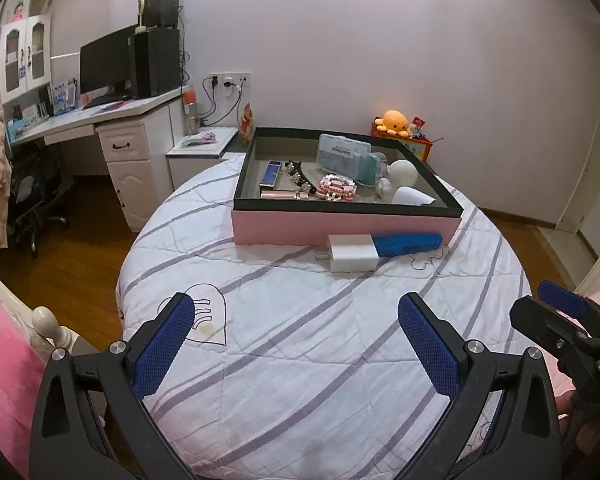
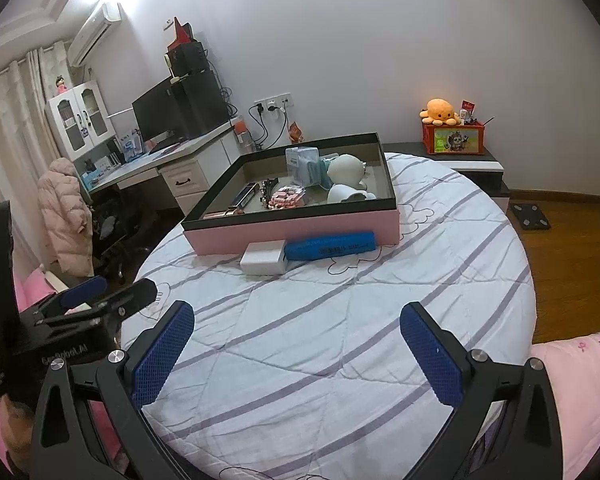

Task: Organize rigid objects
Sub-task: 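Withdraw both tools from the box back over the table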

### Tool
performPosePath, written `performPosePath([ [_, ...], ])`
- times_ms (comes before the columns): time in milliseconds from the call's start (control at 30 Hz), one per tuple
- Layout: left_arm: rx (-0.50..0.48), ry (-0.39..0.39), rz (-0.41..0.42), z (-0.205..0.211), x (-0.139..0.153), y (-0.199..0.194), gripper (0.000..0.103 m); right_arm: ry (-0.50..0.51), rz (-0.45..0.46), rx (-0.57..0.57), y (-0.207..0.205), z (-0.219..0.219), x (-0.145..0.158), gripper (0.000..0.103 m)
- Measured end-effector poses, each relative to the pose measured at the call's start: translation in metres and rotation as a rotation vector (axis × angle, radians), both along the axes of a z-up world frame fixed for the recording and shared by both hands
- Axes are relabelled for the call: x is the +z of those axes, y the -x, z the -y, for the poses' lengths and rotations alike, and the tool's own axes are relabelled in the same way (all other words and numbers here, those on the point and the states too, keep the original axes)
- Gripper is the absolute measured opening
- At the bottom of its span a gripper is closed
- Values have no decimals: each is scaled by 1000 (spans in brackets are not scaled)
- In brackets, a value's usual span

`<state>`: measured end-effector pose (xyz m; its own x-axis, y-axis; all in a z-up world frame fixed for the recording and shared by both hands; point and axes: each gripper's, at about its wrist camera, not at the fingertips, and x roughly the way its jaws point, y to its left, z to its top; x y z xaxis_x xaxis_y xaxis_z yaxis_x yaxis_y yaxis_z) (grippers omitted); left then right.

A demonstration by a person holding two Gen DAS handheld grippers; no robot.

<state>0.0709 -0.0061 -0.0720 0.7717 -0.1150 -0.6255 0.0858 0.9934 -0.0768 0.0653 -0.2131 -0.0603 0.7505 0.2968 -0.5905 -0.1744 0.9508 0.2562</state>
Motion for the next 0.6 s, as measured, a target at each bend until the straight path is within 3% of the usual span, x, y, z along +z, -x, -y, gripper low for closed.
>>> performPosePath([
  [600,-17,-11,-49,8,-15,-15,103,35,-36,27,-10,3,-11,103],
])
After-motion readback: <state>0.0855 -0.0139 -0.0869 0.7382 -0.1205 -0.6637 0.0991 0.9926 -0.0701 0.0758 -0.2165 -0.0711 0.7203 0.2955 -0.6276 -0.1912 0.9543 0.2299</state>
